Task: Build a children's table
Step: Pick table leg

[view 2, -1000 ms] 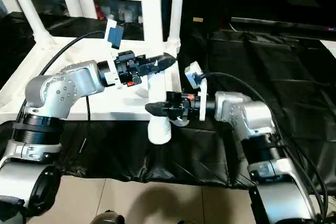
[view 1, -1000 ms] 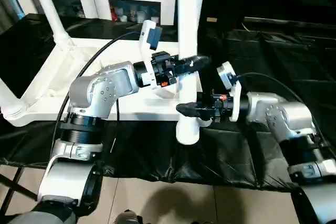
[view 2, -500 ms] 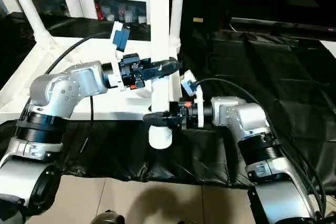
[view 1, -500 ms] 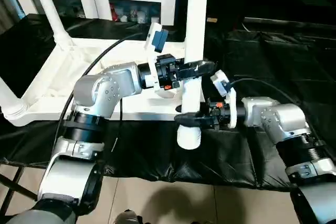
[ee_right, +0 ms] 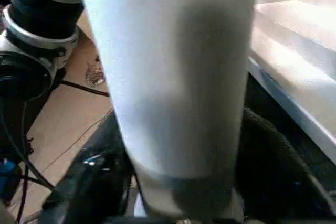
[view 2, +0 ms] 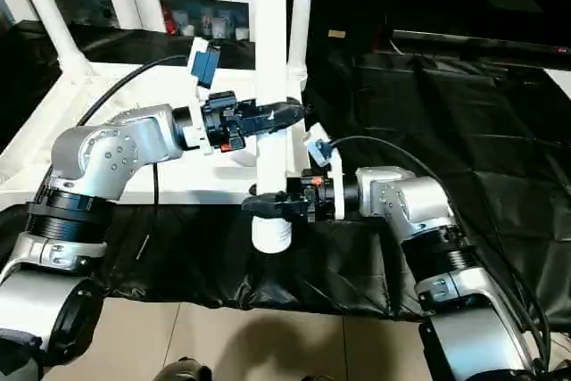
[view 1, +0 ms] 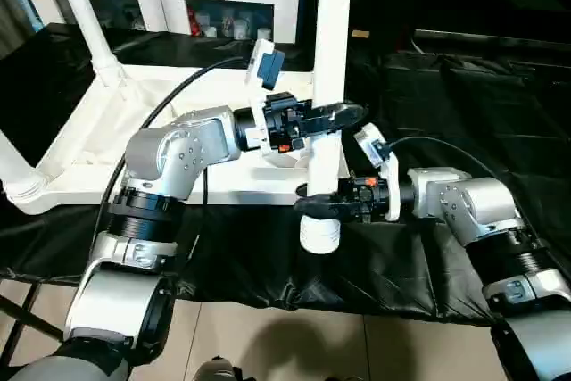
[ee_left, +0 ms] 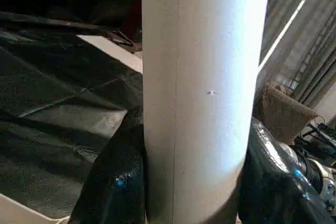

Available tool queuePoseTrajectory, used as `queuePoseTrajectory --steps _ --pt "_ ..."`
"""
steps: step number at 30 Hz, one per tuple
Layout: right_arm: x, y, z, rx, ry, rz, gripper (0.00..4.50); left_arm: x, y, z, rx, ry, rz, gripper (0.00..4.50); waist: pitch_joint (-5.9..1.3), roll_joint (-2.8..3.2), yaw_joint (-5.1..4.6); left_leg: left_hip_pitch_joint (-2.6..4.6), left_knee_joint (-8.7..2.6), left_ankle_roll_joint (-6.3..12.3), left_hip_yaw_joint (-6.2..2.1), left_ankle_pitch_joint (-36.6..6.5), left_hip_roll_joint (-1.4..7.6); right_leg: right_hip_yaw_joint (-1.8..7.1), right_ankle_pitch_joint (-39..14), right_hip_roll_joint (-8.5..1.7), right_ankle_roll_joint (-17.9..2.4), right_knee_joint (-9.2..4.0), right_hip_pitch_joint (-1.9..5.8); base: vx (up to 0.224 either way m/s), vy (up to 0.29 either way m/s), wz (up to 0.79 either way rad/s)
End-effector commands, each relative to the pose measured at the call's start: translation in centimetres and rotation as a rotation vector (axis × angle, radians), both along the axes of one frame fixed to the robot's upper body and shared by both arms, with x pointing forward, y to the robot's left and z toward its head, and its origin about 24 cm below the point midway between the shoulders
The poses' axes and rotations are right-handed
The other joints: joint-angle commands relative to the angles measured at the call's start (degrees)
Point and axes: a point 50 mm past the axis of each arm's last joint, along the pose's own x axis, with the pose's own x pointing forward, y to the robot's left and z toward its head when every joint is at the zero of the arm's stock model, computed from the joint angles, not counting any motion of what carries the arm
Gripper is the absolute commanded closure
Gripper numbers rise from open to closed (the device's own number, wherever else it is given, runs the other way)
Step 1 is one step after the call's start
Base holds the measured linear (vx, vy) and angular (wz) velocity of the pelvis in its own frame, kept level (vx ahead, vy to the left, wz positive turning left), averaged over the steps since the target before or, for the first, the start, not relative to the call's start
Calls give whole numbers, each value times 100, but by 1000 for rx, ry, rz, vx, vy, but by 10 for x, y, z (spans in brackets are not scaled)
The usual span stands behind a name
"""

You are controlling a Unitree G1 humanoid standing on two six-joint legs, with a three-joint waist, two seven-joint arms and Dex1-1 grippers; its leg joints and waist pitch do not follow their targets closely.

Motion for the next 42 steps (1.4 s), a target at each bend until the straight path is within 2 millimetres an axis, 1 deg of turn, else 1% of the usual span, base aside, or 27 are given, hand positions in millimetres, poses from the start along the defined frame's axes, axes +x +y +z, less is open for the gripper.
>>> queuePoseTrajectory --steps 1,7,9,11,13,14,15,16,17,20,24,25,26,27,28,29,30,31,32,34,35,36,37,38,39,41,42 --pt "4 0 3 -16 -9 -13 218 -1 -5 11 -8 -39 -26 269 -499 -14 18 79 -347 103 -107 -722 229 300 -1150 -390 -1088 -362 402 0 0 0" --pt "5 -1 2 -6 -17 -36 249 4 -4 13 -3 -61 21 269 -504 -1 18 84 -348 83 -113 -731 229 301 -1104 -390 -1087 -359 402 0 0 0" --pt "5 -1 2 0 -22 -47 253 8 -3 14 -9 -60 54 213 -501 5 16 80 -348 77 -112 -745 222 301 -1121 -386 -1071 -365 404 0 0 0" --pt "5 -2 2 6 -25 -63 256 8 -2 16 -35 -62 46 193 -502 10 25 81 -350 82 -115 -746 223 298 -1123 -387 -1072 -371 401 0 0 0" --pt "6 -2 2 12 -28 -78 256 9 -1 18 -54 -69 63 193 -510 -1 25 79 -345 78 -115 -726 226 297 -1039 -392 -1112 -355 409 0 0 0" --pt "6 -2 2 25 -33 -101 258 12 1 21 -86 -94 112 163 -509 0 21 74 -346 81 -119 -720 228 297 -1005 -394 -1128 -356 410 0 0 0" --pt "6 -2 2 26 -34 -104 258 12 1 22 -91 -96 116 156 -511 -2 23 74 -345 82 -120 -720 227 295 -997 -397 -1128 -357 415 0 0 0" --pt "8 -3 1 36 -44 -134 259 15 5 26 -139 -114 163 153 -511 -11 22 74 -344 81 -118 -703 226 300 -964 -399 -1131 -353 412 0 0 0" --pt "8 -3 1 39 -49 -150 259 16 9 30 -169 -156 189 153 -512 17 31 80 -343 78 -120 -716 222 296 -982 -399 -1128 -355 414 0 0 0" --pt "14 -7 0 47 -80 -249 259 20 20 43 -276 -196 276 153 -518 7 22 79 -347 58 -120 -728 224 294 -969 -396 -1103 -351 415 0 0 0" --pt "23 -16 -2 29 -129 -403 259 24 34 45 -288 -237 327 153 -514 17 11 95 -347 2 -114 -799 213 293 -1076 -402 -1105 -364 395 0 0 0" --pt "28 -24 -2 6 -171 -514 259 24 38 32 -147 -294 314 153 -511 44 11 105 -359 -3 -121 -781 216 295 -1096 -391 -1038 -370 382 0 0 0" --pt "28 -24 -2 6 -171 -514 260 24 38 32 -147 -294 314 153 -506 40 -1 104 -372 -5 -127 -767 220 300 -1144 -387 -956 -382 369 0 0 0" --pt "32 -31 -2 -20 -205 -605 260 23 38 11 41 -345 254 153 -503 35 -8 125 -386 -10 -131 -763 215 299 -1233 -377 -849 -401 359 0 0 0" --pt "34 -36 -2 -40 -224 -651 261 22 37 -1 147 -380 219 153 -498 41 -30 127 -395 -59 -119 -811 210 311 -1334 -371 -749 -394 365 0 0 0" --pt "36 -41 -2 -71 -246 -705 261 20 37 -16 266 -404 169 153 -496 108 -22 138 -396 -82 -126 -824 210 316 -1349 -379 -722 -404 356 0 0 0" --pt "37 -44 -2 -93 -261 -740 261 19 37 -26 342 -418 134 153 -510 92 -27 152 -403 -124 -123 -818 213 318 -1327 -368 -654 -406 348 0 0 0" --pt "38 -46 0 -74 -288 -770 261 18 37 -37 418 -447 85 153 -528 140 -35 148 -397 -184 -119 -805 208 317 -1088 -361 -717 -373 364 0 0 0" --pt "38 -49 2 -73 -311 -795 261 17 38 -46 474 -460 47 153 -534 120 -29 141 -395 -169 -118 -797 208 320 -988 -367 -739 -374 364 0 0 0" --pt "37 -54 4 -72 -356 -845 261 15 39 -62 533 -453 -16 153 -548 199 -33 130 -384 -175 -121 -821 192 315 -778 -365 -808 -358 376 0 0 0" --pt "36 -56 5 -69 -366 -863 261 16 39 -68 556 -445 -33 153 -558 238 -37 125 -378 -186 -128 -840 194 313 -565 -365 -920 -315 397 0 0 0" --pt "35 -57 6 -65 -368 -873 261 16 39 -71 567 -443 -45 153 -552 246 -46 120 -375 -154 -125 -901 197 310 -423 -362 -1031 -303 405 0 0 0" --pt "33 -61 8 -53 -373 -903 261 16 40 -78 599 -440 -81 153 -548 195 -54 112 -371 -77 -112 -935 184 305 -436 -359 -1090 -319 423 0 0 0" --pt "31 -62 8 -43 -386 -917 261 17 42 -82 636 -441 -96 153 -541 291 -45 110 -367 -57 -120 -978 173 304 -535 -363 -1100 -334 415 0 0 0" --pt "30 -63 9 -38 -396 -925 261 18 44 -85 660 -443 -105 153 -539 287 -49 114 -359 -24 -110 -1087 164 303 -765 -367 -1040 -371 421 0 0 0" --pt "25 -65 8 -25 -410 -936 261 21 46 -88 682 -426 -111 189 -531 345 -41 116 -354 19 -107 -1171 150 296 -1146 -378 -962 -434 422 0 0 0" --pt "24 -65 7 -28 -409 -939 261 22 47 -89 686 -424 -109 189 -535 328 -45 100 -351 59 -110 -1108 148 294 -1207 -370 -924 -435 434 0 0 0"
